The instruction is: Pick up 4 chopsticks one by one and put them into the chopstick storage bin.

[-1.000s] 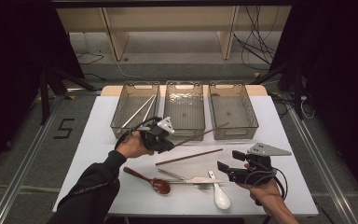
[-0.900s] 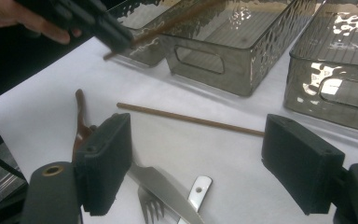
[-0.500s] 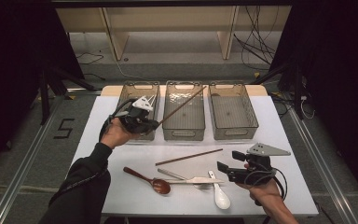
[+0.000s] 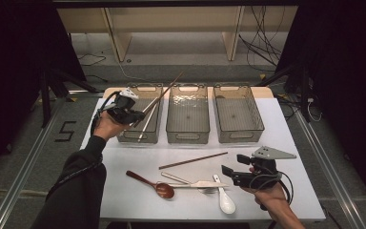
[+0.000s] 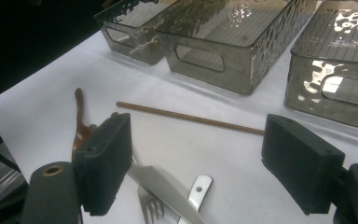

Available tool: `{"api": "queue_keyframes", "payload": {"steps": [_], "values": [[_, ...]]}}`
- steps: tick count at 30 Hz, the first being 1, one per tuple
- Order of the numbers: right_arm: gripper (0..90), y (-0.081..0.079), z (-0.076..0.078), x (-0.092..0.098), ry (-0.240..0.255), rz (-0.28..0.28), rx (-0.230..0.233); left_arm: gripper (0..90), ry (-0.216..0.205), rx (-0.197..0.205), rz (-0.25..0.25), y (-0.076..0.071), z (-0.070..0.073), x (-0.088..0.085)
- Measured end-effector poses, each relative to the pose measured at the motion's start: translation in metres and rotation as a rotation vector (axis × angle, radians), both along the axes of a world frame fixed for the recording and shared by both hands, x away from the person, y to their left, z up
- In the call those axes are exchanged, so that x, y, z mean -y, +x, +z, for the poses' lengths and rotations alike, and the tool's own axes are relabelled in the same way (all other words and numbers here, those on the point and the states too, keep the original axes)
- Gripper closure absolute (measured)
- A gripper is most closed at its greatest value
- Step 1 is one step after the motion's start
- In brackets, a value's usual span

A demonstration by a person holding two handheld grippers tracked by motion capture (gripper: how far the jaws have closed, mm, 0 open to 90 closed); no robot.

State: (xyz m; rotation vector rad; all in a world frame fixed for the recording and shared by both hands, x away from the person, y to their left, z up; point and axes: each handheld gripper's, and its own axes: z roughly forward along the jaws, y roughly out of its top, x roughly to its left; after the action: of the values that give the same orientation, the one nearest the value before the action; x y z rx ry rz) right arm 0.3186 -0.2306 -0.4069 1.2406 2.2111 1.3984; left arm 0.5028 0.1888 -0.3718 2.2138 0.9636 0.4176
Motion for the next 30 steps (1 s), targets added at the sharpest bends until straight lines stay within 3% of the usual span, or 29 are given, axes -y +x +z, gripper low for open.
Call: {"api": "queue_keyframes", "payload": {"steps": [12,30], "values": [[25.4,0.000,0.000,0.001,0.002,0.001,0.002,83.8,-0.021,-0.026,0.107,0.015,-0.013,-0.018],[25.4,0.000,0.000,0.000,0.002,0.002,0.001,83.7,-0.014,-0.055,0.190,0.020,-0.029,-0.034]]}}
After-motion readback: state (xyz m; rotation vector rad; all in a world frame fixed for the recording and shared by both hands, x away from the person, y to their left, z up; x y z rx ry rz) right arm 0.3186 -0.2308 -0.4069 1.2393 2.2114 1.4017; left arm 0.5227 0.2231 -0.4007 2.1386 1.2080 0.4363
